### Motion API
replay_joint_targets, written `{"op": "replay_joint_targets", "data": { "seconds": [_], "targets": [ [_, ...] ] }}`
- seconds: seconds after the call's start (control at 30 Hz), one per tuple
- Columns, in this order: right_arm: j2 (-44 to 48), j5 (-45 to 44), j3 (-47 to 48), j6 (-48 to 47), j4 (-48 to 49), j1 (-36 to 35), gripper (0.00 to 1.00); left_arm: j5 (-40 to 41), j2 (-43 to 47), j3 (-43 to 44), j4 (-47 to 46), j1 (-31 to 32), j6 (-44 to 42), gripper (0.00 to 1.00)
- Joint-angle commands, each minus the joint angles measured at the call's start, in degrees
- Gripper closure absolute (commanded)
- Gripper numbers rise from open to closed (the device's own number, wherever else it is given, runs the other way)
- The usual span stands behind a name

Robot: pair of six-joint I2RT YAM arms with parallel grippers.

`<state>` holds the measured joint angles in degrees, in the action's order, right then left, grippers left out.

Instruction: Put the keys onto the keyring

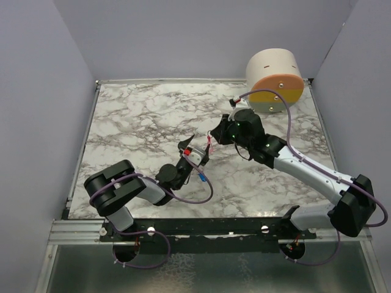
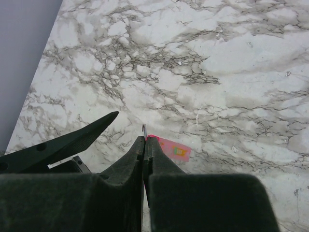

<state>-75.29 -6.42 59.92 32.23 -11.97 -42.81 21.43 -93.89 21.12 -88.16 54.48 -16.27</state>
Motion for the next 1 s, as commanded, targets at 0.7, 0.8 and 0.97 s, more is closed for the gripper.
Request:
{"op": "replay_joint_targets", "data": {
  "seconds": [0.7, 0.8, 0.97],
  "targets": [
    [-1.4, 2.1, 1.7, 4.2, 2.1, -0.3, 0.99, -5.1, -3.2, 5.3, -12.8, 1.9, -5.5, 0.51],
    [-1.3, 2.1, 1.7, 4.2, 2.0, -0.3, 0.99, -5.0, -3.2, 6.0, -12.8, 2.0, -6.6, 0.61],
    [-1.2, 2.0, 1.8, 4.2, 1.9, -0.3, 0.99, -4.0, -5.0, 6.7, -12.8, 2.2, -7.9, 0.73]
  ]
}}
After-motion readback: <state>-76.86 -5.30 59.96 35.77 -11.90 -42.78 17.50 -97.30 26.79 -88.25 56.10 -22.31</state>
